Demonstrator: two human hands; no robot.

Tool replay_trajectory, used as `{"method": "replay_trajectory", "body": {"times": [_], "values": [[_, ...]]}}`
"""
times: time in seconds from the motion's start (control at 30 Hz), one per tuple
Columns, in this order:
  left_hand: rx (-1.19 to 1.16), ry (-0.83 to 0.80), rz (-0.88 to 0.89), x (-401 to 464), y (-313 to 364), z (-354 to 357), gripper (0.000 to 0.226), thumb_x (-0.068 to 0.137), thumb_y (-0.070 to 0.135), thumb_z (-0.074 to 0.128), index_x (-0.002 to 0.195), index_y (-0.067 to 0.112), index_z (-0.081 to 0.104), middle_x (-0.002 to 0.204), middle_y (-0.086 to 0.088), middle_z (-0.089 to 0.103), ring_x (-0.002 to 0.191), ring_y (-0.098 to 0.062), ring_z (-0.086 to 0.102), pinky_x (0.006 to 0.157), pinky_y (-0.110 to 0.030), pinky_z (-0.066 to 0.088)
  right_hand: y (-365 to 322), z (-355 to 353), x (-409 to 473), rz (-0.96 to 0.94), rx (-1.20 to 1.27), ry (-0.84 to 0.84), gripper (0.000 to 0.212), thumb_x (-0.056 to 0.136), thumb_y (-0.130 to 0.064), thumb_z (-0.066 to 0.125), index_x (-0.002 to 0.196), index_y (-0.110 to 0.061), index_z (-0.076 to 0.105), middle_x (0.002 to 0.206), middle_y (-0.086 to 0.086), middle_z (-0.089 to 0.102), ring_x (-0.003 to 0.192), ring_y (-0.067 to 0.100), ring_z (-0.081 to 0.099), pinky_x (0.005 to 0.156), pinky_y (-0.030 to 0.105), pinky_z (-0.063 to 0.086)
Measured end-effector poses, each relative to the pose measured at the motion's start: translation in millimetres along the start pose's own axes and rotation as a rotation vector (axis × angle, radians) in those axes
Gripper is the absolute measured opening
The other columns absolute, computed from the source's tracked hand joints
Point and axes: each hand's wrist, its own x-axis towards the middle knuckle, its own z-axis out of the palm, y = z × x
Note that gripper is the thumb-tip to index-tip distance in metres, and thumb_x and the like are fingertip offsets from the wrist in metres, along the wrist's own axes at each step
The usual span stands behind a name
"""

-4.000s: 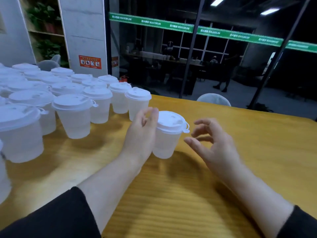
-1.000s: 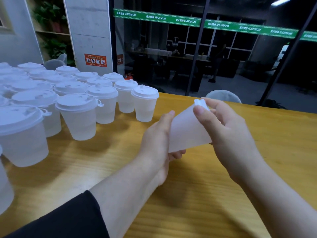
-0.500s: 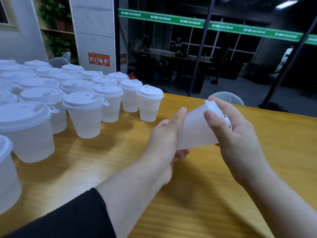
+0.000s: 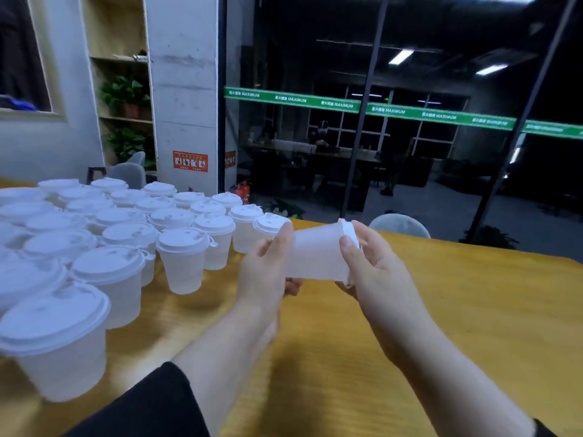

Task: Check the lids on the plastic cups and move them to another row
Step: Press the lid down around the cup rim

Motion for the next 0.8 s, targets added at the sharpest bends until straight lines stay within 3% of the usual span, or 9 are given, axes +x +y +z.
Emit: {"method": "replay_trajectory", "body": {"times": [0.13, 0.23, 0.3, 0.43, 0.53, 0.6, 0.8], "values": [[0.42, -0.004, 0.245, -4, 86, 0, 0.051, 0.097, 0.057, 0.06, 0.105, 0.007, 0.068, 0.078, -0.005, 0.053, 0.064, -0.018, 0.051, 0.048, -0.025, 0.04, -34, 8, -37, 0.088, 0.356, -0.084, 0.029, 0.107, -0.039, 0.05, 0.129, -0.031, 0.066, 0.116, -0.006, 0.075, 0.107, 0.014, 0.071, 0.103, 0.05, 0.054], [0.857, -0.206, 0.454, -14, 153, 11, 0.043, 0.096, 0.057, 0.062, 0.094, 0.014, 0.07, 0.072, 0.004, 0.055, 0.054, -0.012, 0.05, 0.049, -0.024, 0.039, -52, 12, -62, 0.188, 0.68, -0.109, 0.034, 0.106, -0.041, 0.049, 0.124, -0.021, 0.069, 0.117, -0.002, 0.077, 0.106, 0.014, 0.073, 0.104, 0.05, 0.053], [1.17, -0.34, 0.545, -30, 184, 25, 0.038, 0.094, 0.059, 0.063, 0.092, 0.022, 0.07, 0.075, 0.008, 0.059, 0.058, -0.009, 0.052, 0.051, -0.024, 0.04, -60, 14, -73, 0.298, 0.906, -0.123, 0.045, 0.105, -0.047, 0.047, 0.127, -0.014, 0.067, 0.119, 0.006, 0.076, 0.109, 0.024, 0.074, 0.102, 0.05, 0.053], [1.625, -0.563, 0.554, -62, 209, 56, 0.044, 0.091, 0.067, 0.06, 0.099, 0.025, 0.07, 0.096, 0.0, 0.07, 0.074, -0.02, 0.066, 0.058, -0.029, 0.049, -61, 14, -96, 0.424, 1.167, -0.173, 0.054, 0.108, -0.048, 0.039, 0.133, -0.005, 0.061, 0.124, 0.019, 0.072, 0.114, 0.036, 0.07, 0.103, 0.05, 0.05], [1.722, -0.625, 0.561, -69, 204, 62, 0.048, 0.089, 0.07, 0.06, 0.099, 0.025, 0.071, 0.102, -0.003, 0.072, 0.09, -0.028, 0.071, 0.07, -0.041, 0.059, -56, 12, -110, 0.473, 1.21, -0.175, 0.051, 0.108, -0.044, 0.039, 0.134, -0.005, 0.061, 0.126, 0.021, 0.071, 0.12, 0.037, 0.067, 0.099, 0.049, 0.051], [1.748, -0.648, 0.563, -73, 199, 63, 0.047, 0.087, 0.072, 0.06, 0.097, 0.028, 0.071, 0.1, -0.001, 0.073, 0.091, -0.028, 0.072, 0.076, -0.045, 0.061, -54, 10, -118, 0.497, 1.22, -0.171, 0.051, 0.108, -0.043, 0.041, 0.135, -0.004, 0.06, 0.126, 0.022, 0.07, 0.12, 0.039, 0.067, 0.098, 0.049, 0.052], [1.693, -0.64, 0.555, -77, 188, 61, 0.044, 0.09, 0.065, 0.062, 0.099, 0.023, 0.071, 0.097, 0.0, 0.07, 0.081, -0.019, 0.068, 0.061, -0.03, 0.052, -48, 2, -123, 0.538, 1.174, -0.167, 0.051, 0.108, -0.045, 0.043, 0.137, -0.006, 0.057, 0.125, 0.024, 0.07, 0.116, 0.042, 0.068, 0.096, 0.048, 0.053]]}}
